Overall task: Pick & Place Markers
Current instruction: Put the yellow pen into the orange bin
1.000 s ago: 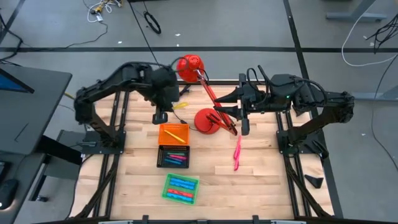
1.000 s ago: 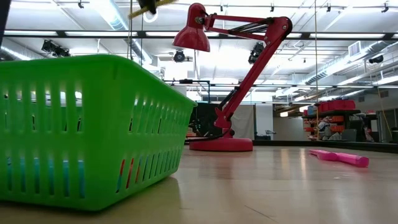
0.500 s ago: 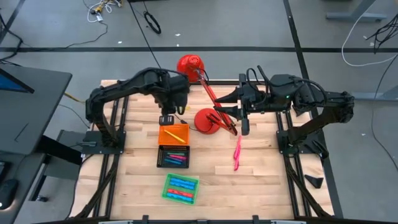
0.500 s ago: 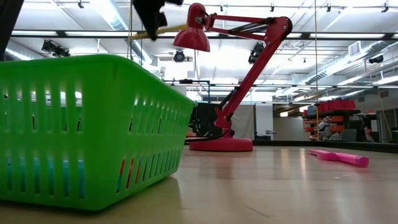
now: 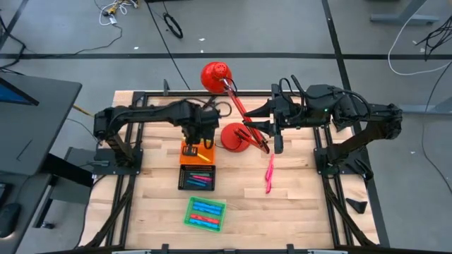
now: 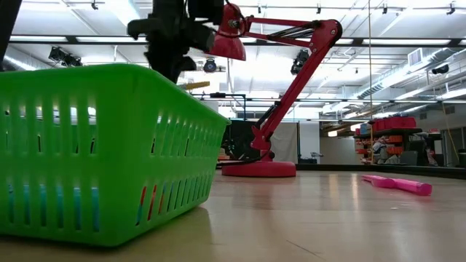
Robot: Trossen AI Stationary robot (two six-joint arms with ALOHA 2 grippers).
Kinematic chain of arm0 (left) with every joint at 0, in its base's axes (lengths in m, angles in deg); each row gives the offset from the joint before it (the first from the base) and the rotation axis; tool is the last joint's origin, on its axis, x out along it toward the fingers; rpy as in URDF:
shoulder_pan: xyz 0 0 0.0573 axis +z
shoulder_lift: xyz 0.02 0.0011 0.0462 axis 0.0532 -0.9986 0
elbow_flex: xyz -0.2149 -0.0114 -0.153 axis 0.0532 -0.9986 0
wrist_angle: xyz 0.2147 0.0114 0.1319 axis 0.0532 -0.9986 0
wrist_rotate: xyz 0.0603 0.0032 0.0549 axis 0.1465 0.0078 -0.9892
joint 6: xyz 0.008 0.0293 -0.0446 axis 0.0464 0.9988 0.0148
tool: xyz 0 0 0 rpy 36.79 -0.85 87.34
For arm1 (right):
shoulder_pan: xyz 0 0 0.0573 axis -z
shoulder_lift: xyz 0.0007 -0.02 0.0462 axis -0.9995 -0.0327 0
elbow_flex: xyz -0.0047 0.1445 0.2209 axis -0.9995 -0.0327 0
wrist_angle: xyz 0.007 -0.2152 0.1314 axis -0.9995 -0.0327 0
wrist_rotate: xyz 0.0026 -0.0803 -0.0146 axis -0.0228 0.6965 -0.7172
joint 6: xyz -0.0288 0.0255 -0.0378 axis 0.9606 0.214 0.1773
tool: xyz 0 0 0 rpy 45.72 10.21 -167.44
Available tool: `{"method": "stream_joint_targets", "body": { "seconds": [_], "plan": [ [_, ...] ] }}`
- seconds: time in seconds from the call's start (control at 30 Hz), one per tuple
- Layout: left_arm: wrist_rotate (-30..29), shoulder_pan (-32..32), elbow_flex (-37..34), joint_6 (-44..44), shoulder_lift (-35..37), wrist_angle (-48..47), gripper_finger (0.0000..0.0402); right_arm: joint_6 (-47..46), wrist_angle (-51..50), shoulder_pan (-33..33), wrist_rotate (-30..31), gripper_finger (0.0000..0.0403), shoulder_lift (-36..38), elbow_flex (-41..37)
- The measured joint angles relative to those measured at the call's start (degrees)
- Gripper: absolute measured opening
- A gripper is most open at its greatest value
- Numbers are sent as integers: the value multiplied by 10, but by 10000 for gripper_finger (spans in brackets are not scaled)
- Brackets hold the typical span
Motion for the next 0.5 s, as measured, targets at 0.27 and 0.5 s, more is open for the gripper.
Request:
{"method": "stream_joint_targets", "body": {
  "seconds": [0.27, 0.5],
  "plan": [
    [2, -6, -98, 7, 0, 95, 36, 8, 0, 0, 0, 117, 0, 0],
    [19, -10, -176, 5, 0, 157, 36, 10, -3, 0, 0, 117, 0, 0]
  ]
}}
